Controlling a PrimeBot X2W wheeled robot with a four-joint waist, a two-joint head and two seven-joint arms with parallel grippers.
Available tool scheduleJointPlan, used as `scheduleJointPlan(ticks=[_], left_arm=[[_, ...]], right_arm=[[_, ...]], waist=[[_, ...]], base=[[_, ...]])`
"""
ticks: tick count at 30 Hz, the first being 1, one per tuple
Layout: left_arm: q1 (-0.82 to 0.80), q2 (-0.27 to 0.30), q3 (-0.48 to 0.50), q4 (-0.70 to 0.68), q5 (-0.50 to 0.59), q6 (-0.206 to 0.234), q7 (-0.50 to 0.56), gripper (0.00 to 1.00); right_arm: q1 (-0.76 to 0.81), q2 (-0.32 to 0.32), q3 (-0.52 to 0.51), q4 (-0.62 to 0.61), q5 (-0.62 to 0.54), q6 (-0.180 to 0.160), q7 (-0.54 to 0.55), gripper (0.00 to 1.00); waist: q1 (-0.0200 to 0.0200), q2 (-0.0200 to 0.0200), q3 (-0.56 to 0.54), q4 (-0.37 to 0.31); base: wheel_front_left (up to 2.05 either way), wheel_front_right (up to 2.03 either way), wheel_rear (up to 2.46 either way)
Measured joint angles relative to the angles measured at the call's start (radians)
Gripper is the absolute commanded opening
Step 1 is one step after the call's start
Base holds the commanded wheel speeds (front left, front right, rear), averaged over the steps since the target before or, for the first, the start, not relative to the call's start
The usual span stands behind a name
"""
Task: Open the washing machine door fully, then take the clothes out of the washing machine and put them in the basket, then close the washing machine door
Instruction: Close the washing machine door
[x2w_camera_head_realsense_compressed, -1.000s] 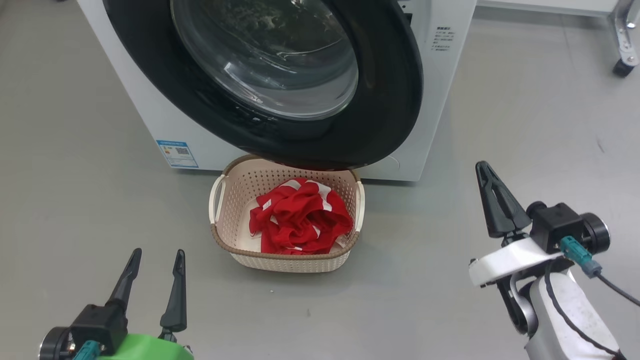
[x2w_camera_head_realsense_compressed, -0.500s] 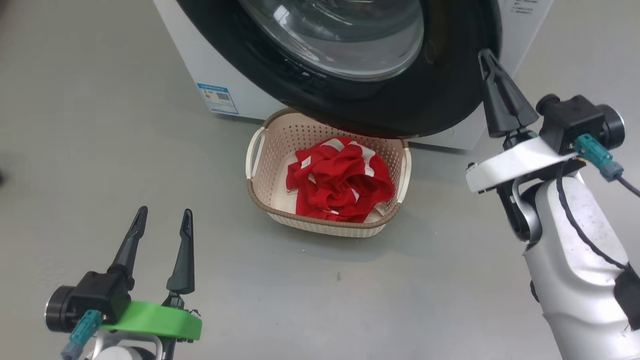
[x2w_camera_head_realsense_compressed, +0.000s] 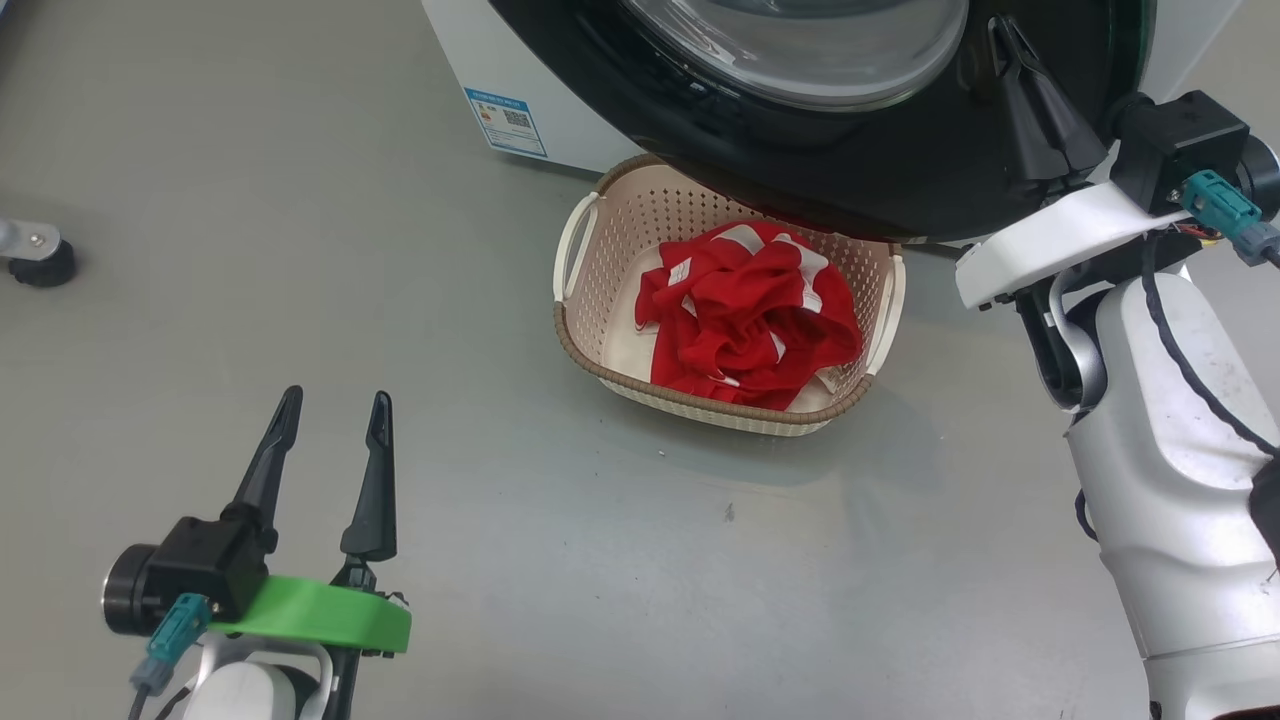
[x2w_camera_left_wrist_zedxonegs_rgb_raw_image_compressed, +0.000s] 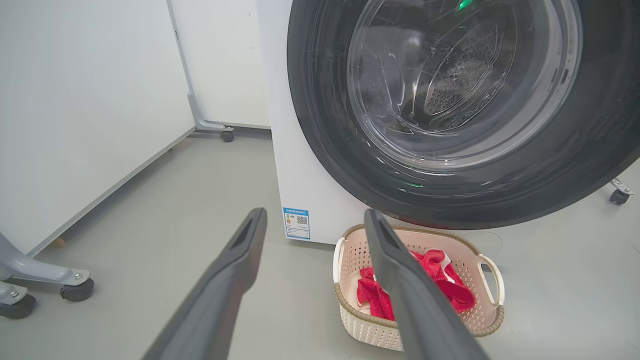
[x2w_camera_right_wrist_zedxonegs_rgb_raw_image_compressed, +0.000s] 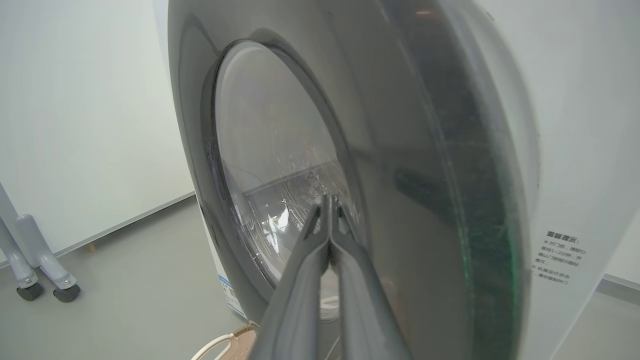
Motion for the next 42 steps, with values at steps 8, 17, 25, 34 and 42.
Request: scheduleJointPlan(ticks=[8, 17, 25, 34, 42], left_arm=[[-0.017, -0.002, -0.011, 0.023, 0.0, -0.005, -0.011, 1.0], [-0.028, -0.004, -0.021, 0.037, -0.009, -0.013, -0.013, 1.0], [-0.048, -0.005, -0.027, 0.035, -0.009, -0.021, -0.021, 1.0], [-0.083, -0.008, -0.041, 0.032, -0.015, -0.026, -0.021, 1.0], [-0.12, -0.013, -0.06, 0.034, -0.018, -0.032, -0.022, 1.0]], right_arm=[[-0.044, -0.011, -0.026, 0.048, 0.01, 0.001, -0.01, 0.0], [-0.079, -0.012, -0.037, 0.102, 0.012, 0.001, -0.023, 0.0], [-0.168, -0.015, -0.046, 0.157, 0.021, -0.003, -0.012, 0.0], [-0.305, -0.053, -0.056, 0.216, 0.013, -0.016, 0.02, 0.0], [-0.405, -0.086, -0.063, 0.266, -0.011, -0.038, 0.037, 0.0]], waist=[[0.0, 0.0, 0.002, 0.001], [0.0, 0.0, 0.002, -0.003], [0.0, 0.0, 0.022, -0.004], [0.0, 0.0, 0.072, 0.009], [0.0, 0.0, 0.117, 0.027]], base=[[0.0, 0.0, 0.0], [0.0, 0.0, 0.0], [0.0, 0.0, 0.0], [0.0, 0.0, 0.0], [0.0, 0.0, 0.0]])
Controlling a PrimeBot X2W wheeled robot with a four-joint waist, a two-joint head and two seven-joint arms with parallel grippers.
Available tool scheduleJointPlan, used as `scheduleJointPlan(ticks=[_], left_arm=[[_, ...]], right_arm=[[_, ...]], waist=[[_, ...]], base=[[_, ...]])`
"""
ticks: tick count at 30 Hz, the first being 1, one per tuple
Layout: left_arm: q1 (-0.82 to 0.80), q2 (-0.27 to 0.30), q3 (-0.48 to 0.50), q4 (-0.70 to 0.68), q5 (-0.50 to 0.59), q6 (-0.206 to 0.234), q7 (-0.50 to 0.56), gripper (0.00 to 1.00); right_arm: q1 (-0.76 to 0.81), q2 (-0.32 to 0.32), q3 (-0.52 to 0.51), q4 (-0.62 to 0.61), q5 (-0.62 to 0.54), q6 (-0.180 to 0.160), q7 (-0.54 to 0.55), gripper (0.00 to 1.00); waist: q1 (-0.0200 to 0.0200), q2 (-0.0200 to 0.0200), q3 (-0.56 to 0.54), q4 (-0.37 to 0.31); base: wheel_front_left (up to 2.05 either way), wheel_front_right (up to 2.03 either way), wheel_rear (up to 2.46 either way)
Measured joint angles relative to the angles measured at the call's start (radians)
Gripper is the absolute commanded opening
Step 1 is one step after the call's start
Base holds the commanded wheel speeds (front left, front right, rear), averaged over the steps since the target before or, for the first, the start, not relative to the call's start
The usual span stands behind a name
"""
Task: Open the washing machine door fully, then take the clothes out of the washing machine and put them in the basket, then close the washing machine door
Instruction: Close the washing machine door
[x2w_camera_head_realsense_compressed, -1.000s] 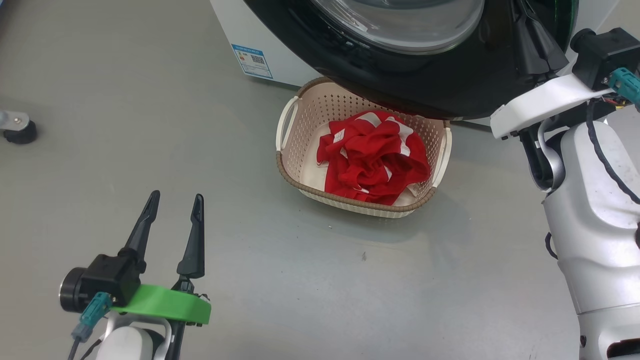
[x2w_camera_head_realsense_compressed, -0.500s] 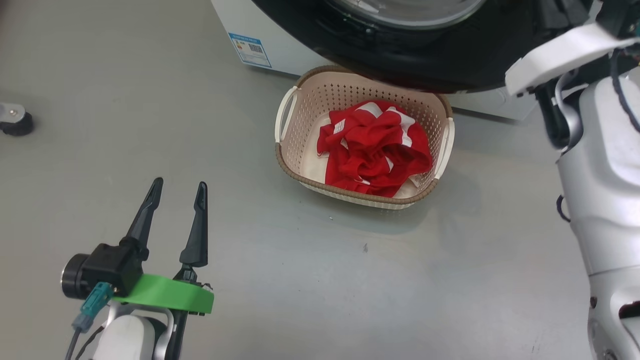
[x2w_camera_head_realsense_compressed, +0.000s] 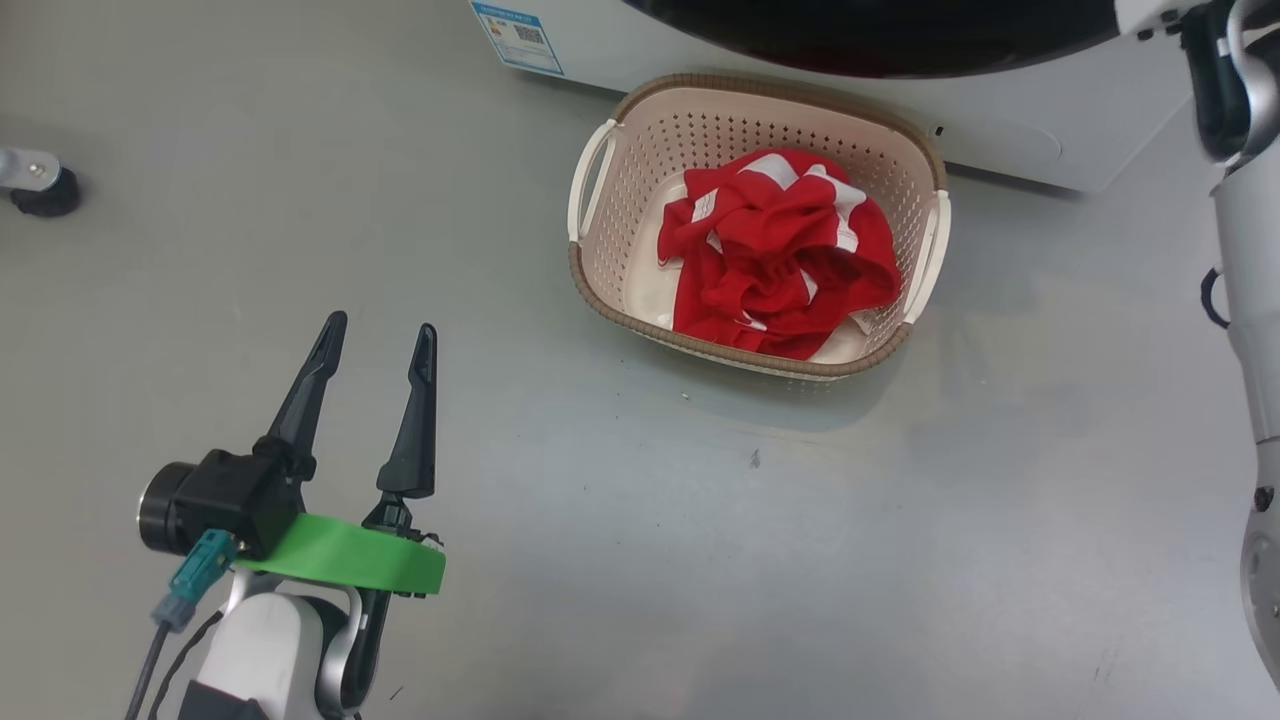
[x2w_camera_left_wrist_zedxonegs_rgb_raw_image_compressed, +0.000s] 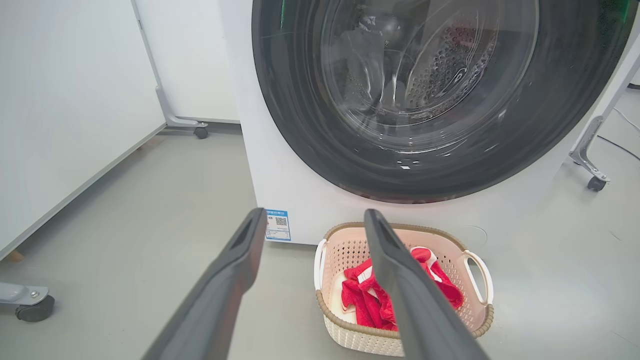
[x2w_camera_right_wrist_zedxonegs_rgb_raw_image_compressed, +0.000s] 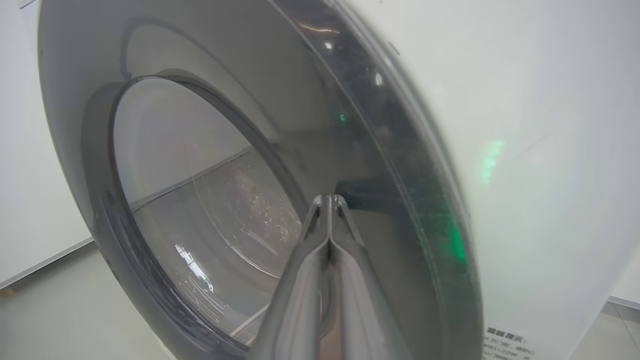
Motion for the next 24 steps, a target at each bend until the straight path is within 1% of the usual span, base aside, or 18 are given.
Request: scheduleJointPlan(ticks=[5, 8, 12, 14, 23, 24], left_arm=[[-0.015, -0.003, -0.001, 0.011, -0.006, -0.004, 0.0, 1.0], [-0.019, -0.003, -0.002, 0.019, -0.007, -0.006, 0.0, 1.0], [-0.024, -0.004, -0.001, 0.021, -0.016, -0.007, -0.003, 1.0], [-0.033, -0.006, -0.001, 0.023, -0.016, -0.007, -0.003, 1.0], [-0.043, -0.007, 0.0, 0.035, -0.013, -0.007, -0.003, 1.0], [-0.043, -0.007, 0.001, 0.036, -0.014, -0.007, -0.003, 1.0]], right_arm=[[-0.03, -0.016, -0.003, 0.037, -0.009, -0.004, -0.002, 0.0], [-0.039, -0.021, -0.001, 0.057, -0.024, -0.02, -0.01, 0.0], [-0.047, -0.025, 0.001, 0.074, -0.029, -0.021, -0.019, 0.0], [-0.056, -0.024, 0.003, 0.09, -0.032, -0.028, -0.029, 0.0], [-0.057, -0.018, 0.011, 0.145, -0.032, -0.026, -0.06, 0.0], [-0.057, -0.017, 0.018, 0.15, -0.032, -0.019, -0.062, 0.0]], waist=[[0.0, 0.0, 0.017, 0.012], [0.0, 0.0, 0.021, 0.016], [0.0, 0.0, 0.022, 0.018], [0.0, 0.0, 0.022, 0.019], [0.0, 0.0, 0.001, 0.017], [0.0, 0.0, -0.002, 0.016]], base=[[0.0, 0.0, 0.0], [0.0, 0.0, 0.0], [0.0, 0.0, 0.0], [0.0, 0.0, 0.0], [0.0, 0.0, 0.0], [0.0, 0.0, 0.0]])
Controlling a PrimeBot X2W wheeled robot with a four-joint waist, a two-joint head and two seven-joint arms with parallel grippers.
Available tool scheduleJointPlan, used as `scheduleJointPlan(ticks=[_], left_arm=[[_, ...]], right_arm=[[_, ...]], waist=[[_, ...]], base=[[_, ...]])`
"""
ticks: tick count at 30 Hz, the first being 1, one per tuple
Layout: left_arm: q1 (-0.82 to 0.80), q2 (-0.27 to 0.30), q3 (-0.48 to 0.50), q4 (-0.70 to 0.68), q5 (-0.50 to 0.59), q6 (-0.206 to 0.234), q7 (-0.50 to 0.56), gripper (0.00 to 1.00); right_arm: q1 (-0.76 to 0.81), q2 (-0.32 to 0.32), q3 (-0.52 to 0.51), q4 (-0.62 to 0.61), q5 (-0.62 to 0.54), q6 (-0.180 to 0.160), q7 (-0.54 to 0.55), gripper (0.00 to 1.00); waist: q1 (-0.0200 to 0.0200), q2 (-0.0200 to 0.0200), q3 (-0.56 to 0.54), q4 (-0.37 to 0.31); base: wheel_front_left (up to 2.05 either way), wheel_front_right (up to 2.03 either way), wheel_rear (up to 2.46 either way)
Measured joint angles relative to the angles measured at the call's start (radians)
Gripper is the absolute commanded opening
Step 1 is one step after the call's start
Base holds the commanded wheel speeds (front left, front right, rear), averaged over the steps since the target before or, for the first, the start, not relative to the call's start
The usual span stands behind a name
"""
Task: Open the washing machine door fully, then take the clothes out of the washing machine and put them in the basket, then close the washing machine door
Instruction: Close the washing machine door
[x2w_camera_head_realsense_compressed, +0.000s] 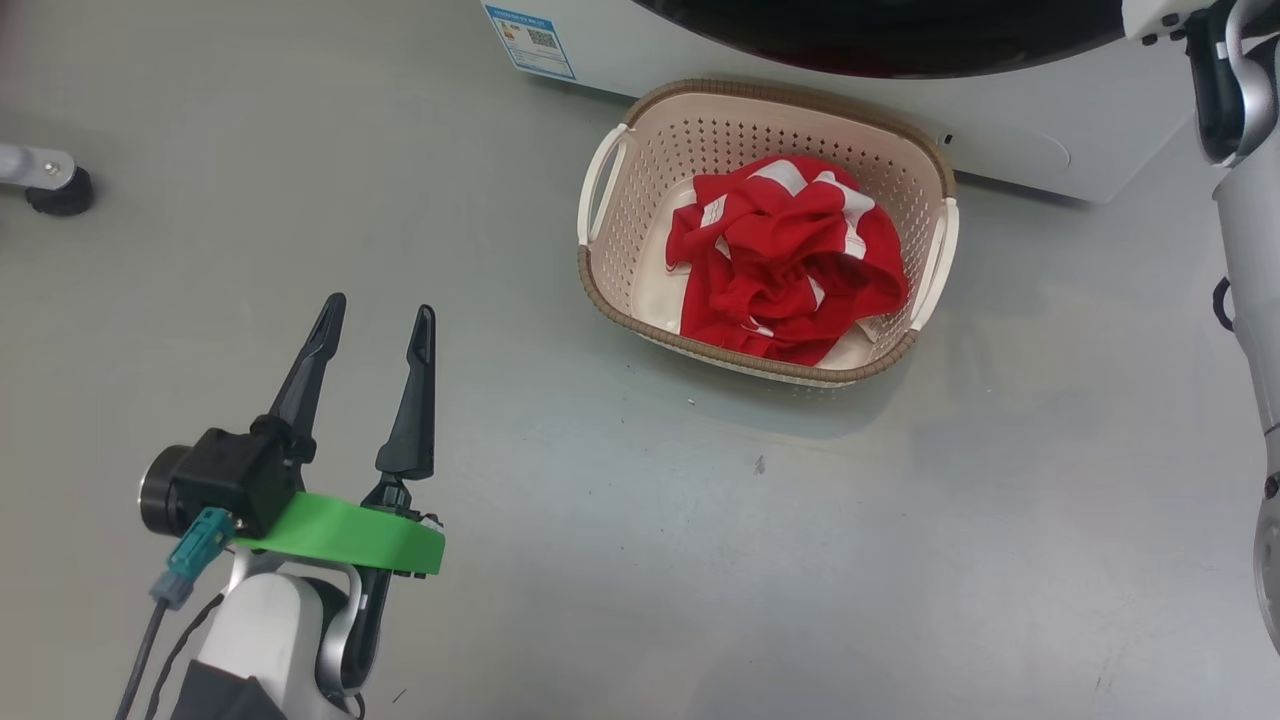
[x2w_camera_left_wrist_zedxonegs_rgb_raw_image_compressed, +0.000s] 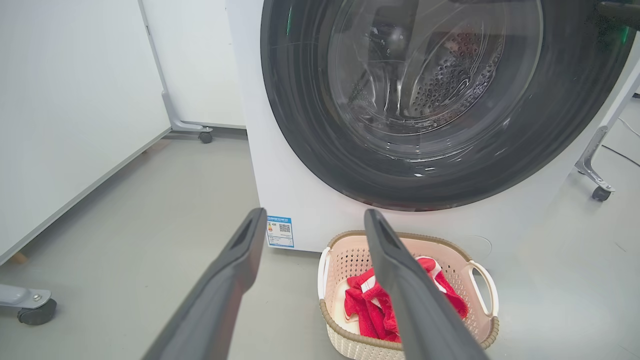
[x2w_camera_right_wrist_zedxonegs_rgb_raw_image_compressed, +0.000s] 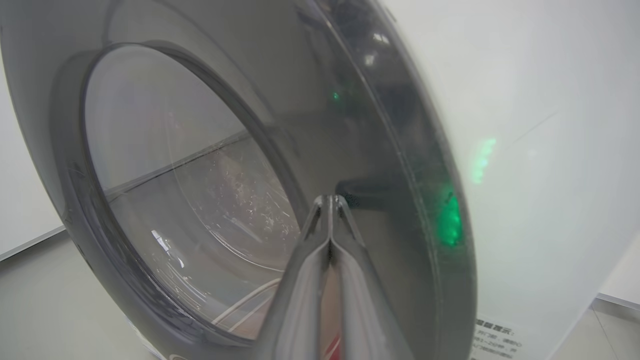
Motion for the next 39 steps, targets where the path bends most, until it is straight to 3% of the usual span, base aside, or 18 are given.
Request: scheduleJointPlan(ticks=[15, 17, 18, 24, 39], left_arm=[[0.002, 0.0, 0.03, 0.027, 0.009, 0.001, 0.0, 1.0], [0.003, 0.001, 0.032, 0.031, 0.015, 0.001, 0.0, 1.0], [0.003, 0.001, 0.033, 0.034, 0.015, 0.001, 0.0, 1.0], [0.007, 0.008, 0.039, 0.047, 0.018, 0.001, 0.0, 1.0], [0.077, 0.022, 0.045, 0.094, 0.025, 0.006, 0.0, 1.0]], right_arm=[[0.094, 0.087, 0.037, 0.05, 0.012, 0.037, -0.039, 0.0], [0.13, 0.101, 0.048, 0.051, 0.015, 0.045, -0.042, 0.47], [0.144, 0.104, 0.05, 0.051, 0.016, 0.045, -0.042, 1.0], [0.248, 0.123, 0.051, 0.049, 0.033, 0.048, -0.047, 1.0], [0.504, 0.149, 0.014, -0.147, 0.066, 0.043, -0.047, 1.0]], waist=[[0.0, 0.0, -0.06, -0.057], [0.0, 0.0, -0.074, -0.078], [0.0, 0.0, -0.079, -0.085], [0.0, 0.0, -0.113, -0.126], [0.0, 0.0, -0.22, -0.229]], base=[[0.0, 0.0, 0.0], [0.0, 0.0, 0.0], [0.0, 0.0, 0.0], [0.0, 0.0, 0.0], [0.0, 0.0, 0.0]])
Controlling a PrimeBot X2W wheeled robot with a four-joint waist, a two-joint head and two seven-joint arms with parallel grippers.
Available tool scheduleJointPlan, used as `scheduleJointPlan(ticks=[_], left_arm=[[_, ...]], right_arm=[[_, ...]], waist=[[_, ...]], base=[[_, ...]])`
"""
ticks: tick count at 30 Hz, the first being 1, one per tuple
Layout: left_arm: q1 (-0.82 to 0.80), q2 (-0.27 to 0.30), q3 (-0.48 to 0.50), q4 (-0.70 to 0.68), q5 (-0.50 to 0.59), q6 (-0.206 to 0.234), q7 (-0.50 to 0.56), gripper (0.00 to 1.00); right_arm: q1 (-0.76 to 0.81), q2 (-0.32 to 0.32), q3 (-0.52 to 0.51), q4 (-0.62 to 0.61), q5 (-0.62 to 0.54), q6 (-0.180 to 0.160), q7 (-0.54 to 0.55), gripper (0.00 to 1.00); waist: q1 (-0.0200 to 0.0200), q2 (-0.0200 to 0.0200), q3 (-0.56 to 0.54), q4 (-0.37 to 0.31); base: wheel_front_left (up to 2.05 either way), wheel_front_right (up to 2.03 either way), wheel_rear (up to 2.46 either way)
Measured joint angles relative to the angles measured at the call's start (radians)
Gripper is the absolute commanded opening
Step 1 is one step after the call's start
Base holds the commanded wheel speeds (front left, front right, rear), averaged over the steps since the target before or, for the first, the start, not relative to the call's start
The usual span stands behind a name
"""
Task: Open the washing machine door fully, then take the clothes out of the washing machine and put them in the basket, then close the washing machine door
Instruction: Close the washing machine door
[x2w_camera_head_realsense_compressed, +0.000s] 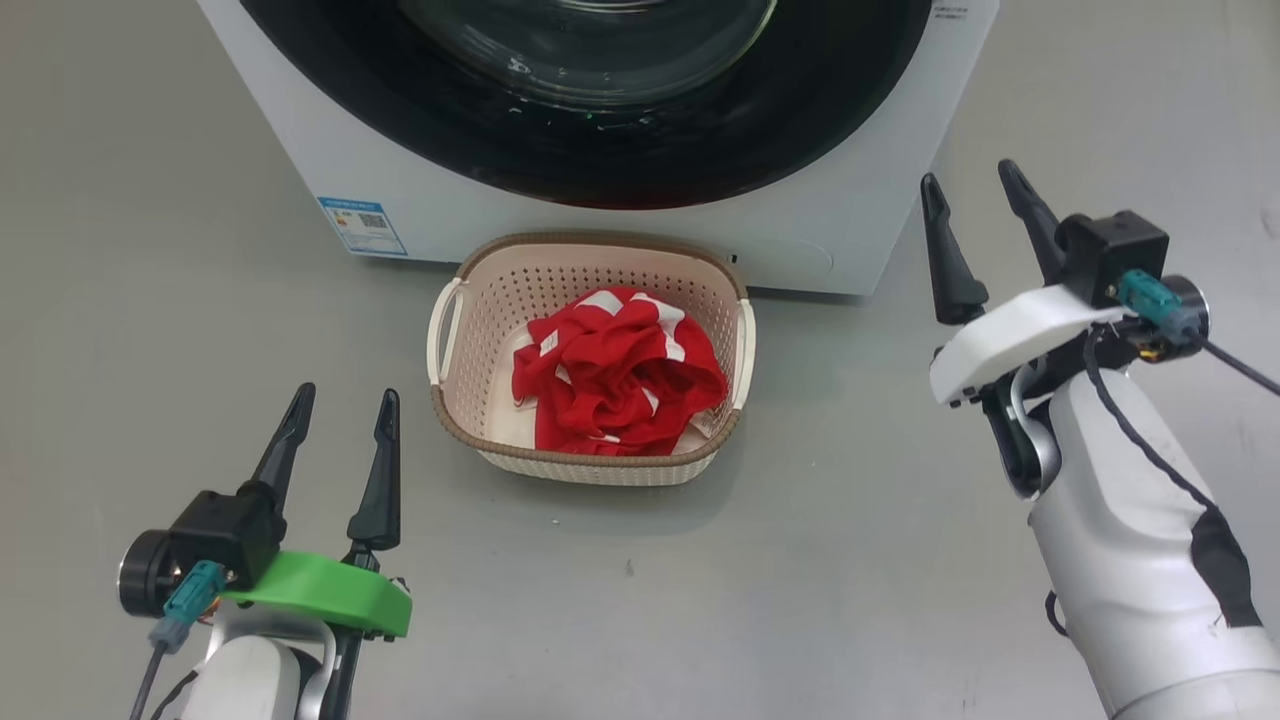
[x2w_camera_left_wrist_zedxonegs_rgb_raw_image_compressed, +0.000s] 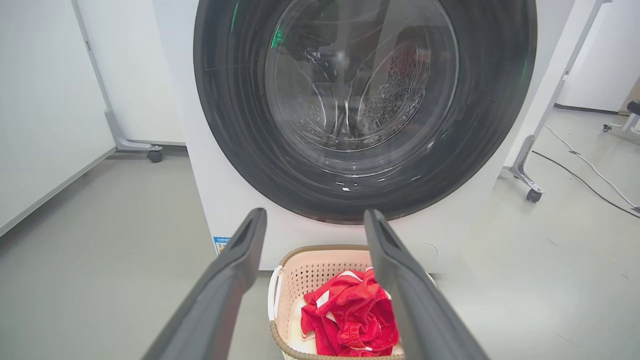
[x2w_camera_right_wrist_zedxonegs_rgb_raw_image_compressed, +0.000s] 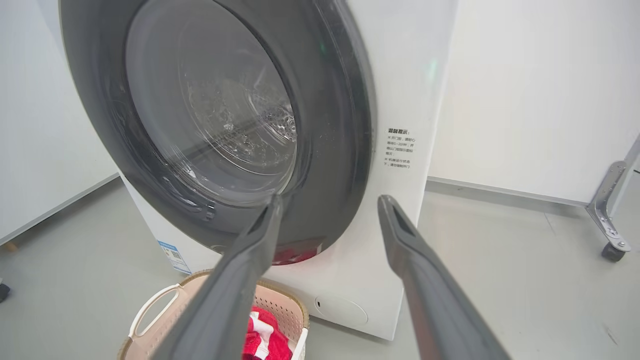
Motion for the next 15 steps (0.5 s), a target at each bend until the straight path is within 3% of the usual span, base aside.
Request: scheduleJointPlan(ticks=[15], left_arm=[[0.088, 0.005, -0.008, 0.023, 0.0, 0.012, 0.002, 1.0]], right_arm=[[0.297, 0.01, 0.016, -0.11, 0.003, -0.011, 0.0, 1.0]], waist=[[0.0, 0.0, -0.123, -0.083]], base=[[0.0, 0.0, 0.0]])
